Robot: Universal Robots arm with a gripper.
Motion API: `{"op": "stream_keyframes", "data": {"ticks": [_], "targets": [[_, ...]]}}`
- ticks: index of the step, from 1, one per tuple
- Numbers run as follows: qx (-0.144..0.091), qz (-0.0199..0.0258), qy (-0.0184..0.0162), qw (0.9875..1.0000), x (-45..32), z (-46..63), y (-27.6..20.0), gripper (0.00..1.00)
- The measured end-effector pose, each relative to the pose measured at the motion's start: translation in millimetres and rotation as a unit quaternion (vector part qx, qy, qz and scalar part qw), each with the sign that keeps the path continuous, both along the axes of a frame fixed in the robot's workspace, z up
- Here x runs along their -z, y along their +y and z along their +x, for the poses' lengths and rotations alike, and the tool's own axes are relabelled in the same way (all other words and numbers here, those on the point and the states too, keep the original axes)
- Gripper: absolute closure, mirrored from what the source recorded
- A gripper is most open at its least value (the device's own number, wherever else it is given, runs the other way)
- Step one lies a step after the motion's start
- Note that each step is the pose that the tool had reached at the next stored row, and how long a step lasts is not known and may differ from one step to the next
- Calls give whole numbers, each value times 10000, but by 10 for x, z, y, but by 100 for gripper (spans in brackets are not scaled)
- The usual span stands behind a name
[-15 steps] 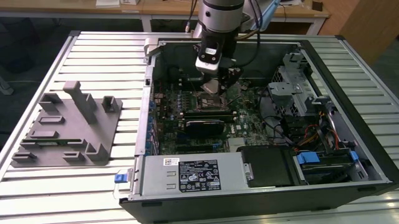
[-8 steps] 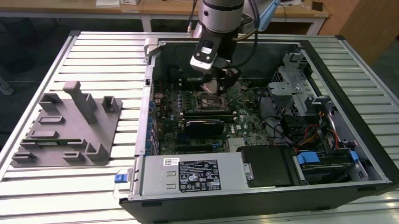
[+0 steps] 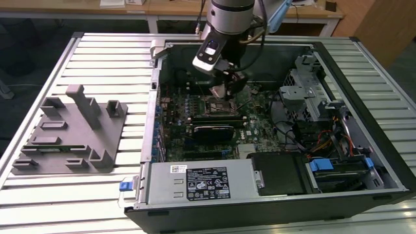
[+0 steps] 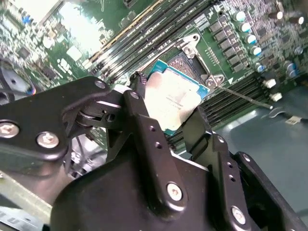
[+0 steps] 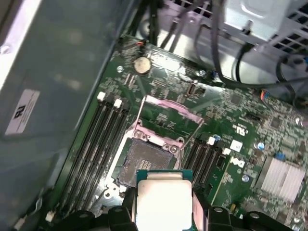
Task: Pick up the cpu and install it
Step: 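Place the cpu into insertion slot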
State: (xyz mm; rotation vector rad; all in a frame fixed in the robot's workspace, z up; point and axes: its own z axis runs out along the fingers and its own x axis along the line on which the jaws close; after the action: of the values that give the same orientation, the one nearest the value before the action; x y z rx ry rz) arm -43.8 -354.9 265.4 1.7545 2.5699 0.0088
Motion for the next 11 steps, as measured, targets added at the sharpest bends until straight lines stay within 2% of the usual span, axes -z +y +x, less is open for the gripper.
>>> {"op": "stream_keyframes", "data": {"ticks": [3, 6, 8, 11], "targets": [[279, 0, 0, 9996, 3, 0, 0, 45], [551, 0, 0, 9985, 6, 0, 0, 45], [730, 0, 0, 9973, 9, 0, 0, 45], [1004, 0, 0, 9949, 12, 0, 0, 45]]}}
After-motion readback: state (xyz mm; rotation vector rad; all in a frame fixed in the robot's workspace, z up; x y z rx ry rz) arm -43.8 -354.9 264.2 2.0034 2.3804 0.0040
